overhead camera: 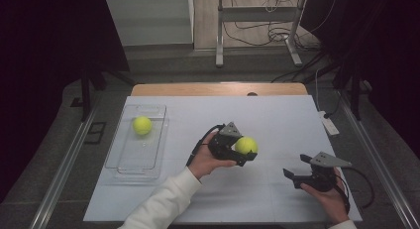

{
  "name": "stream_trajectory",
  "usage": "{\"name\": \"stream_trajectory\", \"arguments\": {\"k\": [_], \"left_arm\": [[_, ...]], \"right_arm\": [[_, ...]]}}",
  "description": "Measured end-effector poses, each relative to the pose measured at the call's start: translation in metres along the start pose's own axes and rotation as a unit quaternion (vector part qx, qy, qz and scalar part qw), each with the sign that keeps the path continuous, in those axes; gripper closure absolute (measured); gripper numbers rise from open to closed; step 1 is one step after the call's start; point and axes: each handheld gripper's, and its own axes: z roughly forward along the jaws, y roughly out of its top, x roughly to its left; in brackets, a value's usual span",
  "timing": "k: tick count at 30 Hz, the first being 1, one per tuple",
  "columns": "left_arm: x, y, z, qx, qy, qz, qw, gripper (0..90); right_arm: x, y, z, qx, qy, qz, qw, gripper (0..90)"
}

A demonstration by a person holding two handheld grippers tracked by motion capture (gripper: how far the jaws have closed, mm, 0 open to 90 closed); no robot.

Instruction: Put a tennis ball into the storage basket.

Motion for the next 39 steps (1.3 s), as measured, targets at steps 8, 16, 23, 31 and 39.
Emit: {"name": "stream_trajectory", "arguments": {"k": [8, 16, 23, 31, 39], "left_arm": [[0.003, 0.000, -0.008, -0.005, 0.008, -0.003, 1.0000, 26.7], [0.006, 0.000, -0.018, -0.013, 0.016, -0.003, 0.9998, 26.7], [0.011, -0.001, -0.027, -0.021, 0.023, -0.008, 0.9995, 26.7], [0.015, -0.001, -0.036, -0.029, 0.028, -0.014, 0.9991, 26.7], [0.018, -0.001, -0.041, -0.034, 0.031, -0.017, 0.9988, 26.7]], "right_arm": [[0.000, 0.000, 0.000, -0.002, 0.001, 0.001, 1.0000, 12.5], [0.000, 0.000, -0.001, -0.002, 0.001, 0.001, 1.0000, 12.6], [0.000, 0.000, 0.000, 0.000, 0.000, 0.000, 1.0000, 12.5], [0.000, 0.000, 0.000, 0.000, 0.000, -0.002, 1.0000, 12.5], [0.000, 0.000, 0.000, 0.000, 0.000, -0.002, 1.0000, 12.5]]}}
